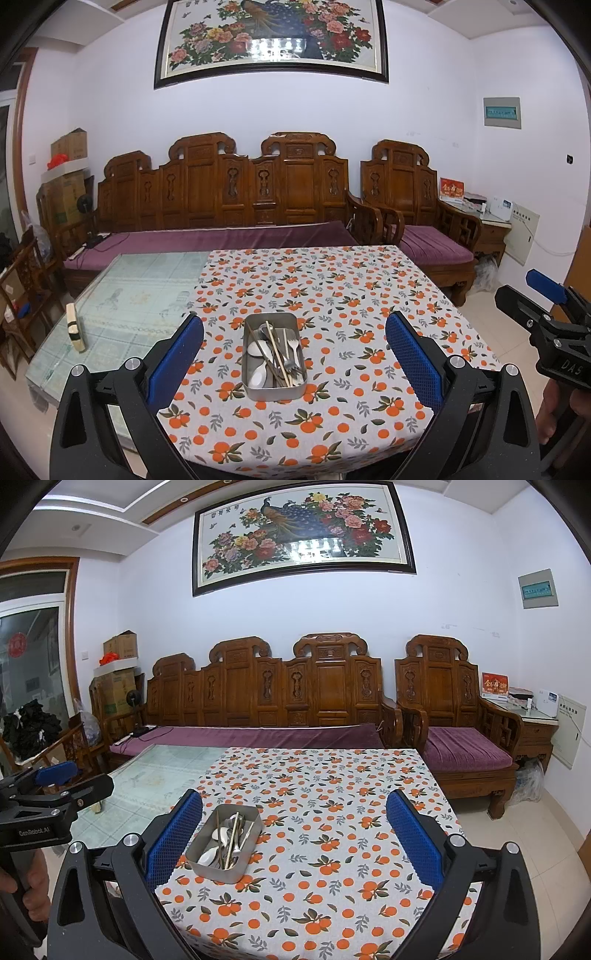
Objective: Organize utensils
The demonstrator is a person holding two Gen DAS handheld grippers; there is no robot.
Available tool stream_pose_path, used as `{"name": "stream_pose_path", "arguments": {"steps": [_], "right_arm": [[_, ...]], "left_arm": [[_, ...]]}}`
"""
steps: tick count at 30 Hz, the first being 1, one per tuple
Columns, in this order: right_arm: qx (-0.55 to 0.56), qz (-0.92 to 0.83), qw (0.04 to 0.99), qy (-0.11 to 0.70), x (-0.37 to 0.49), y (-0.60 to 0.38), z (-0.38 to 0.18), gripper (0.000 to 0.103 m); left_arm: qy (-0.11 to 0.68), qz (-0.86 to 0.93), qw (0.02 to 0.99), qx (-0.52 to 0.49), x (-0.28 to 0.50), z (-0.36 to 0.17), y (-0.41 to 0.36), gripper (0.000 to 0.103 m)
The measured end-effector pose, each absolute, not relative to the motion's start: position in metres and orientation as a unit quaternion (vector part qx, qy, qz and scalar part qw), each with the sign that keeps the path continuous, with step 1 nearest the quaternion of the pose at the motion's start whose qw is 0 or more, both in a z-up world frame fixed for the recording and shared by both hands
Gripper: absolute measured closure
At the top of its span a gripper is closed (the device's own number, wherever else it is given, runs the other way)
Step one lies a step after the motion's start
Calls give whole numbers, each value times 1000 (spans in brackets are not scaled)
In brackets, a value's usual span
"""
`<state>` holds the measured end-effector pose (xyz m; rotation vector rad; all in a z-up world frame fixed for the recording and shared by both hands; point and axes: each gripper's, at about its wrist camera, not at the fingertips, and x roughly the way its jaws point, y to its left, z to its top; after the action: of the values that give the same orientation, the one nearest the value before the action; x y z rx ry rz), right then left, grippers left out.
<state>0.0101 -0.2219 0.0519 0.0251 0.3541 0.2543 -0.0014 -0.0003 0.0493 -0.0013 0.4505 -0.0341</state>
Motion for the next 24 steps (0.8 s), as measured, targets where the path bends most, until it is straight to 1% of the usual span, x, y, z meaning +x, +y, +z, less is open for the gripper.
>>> {"name": "stream_pose_path", "arguments": {"steps": [24], "right_arm": [[15,129,976,175,8,-218,50,3]], "left_arm": [[223,-17,975,0,-3,50,-1,8]]}}
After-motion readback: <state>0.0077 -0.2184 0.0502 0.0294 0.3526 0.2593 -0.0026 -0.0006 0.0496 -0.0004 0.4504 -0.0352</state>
